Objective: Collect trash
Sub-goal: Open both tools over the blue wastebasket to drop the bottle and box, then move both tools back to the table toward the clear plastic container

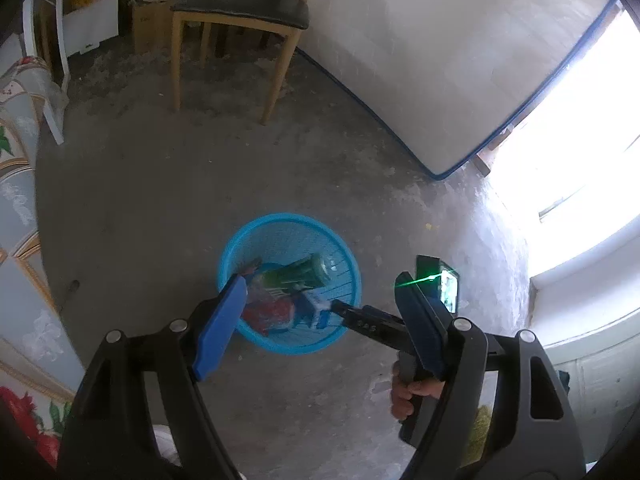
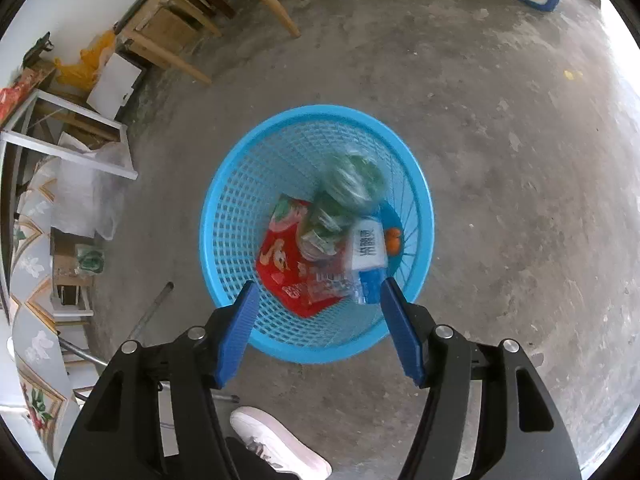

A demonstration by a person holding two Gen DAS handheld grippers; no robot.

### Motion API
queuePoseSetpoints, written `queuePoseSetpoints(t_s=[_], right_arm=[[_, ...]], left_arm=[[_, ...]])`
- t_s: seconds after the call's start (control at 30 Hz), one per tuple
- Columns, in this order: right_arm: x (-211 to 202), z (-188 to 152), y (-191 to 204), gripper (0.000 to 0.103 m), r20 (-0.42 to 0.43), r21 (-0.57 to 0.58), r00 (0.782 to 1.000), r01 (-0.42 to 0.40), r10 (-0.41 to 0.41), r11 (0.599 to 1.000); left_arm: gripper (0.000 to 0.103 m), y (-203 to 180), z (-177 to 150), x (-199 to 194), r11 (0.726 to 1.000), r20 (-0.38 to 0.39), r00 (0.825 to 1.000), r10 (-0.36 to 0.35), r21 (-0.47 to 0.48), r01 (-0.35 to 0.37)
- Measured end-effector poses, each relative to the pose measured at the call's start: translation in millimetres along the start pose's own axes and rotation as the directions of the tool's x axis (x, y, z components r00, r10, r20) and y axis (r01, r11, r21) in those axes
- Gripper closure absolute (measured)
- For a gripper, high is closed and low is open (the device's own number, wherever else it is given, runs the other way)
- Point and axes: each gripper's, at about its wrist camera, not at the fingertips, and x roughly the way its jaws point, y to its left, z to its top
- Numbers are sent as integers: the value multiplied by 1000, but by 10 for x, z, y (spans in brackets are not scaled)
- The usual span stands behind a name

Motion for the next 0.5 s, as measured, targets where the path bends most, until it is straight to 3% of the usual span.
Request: queuePoseSetpoints(t_s=[0.27,0.4,0.5], right_arm=[[-625,-216,-106,41,89,-16,996,-16,18,1000],[-1096,-449,-15,41,134,-58,988,-72,79,996],[-1515,-740,155,32,180,-127,969,-148,170,981]], left_arm=[[30,102,-166,-669,1000,34,999,-8,4,8],[25,111,-433,-1273,998,84,996,7,65,-12],[22,215,-747,-1722,997,134,991,19,74,-29]])
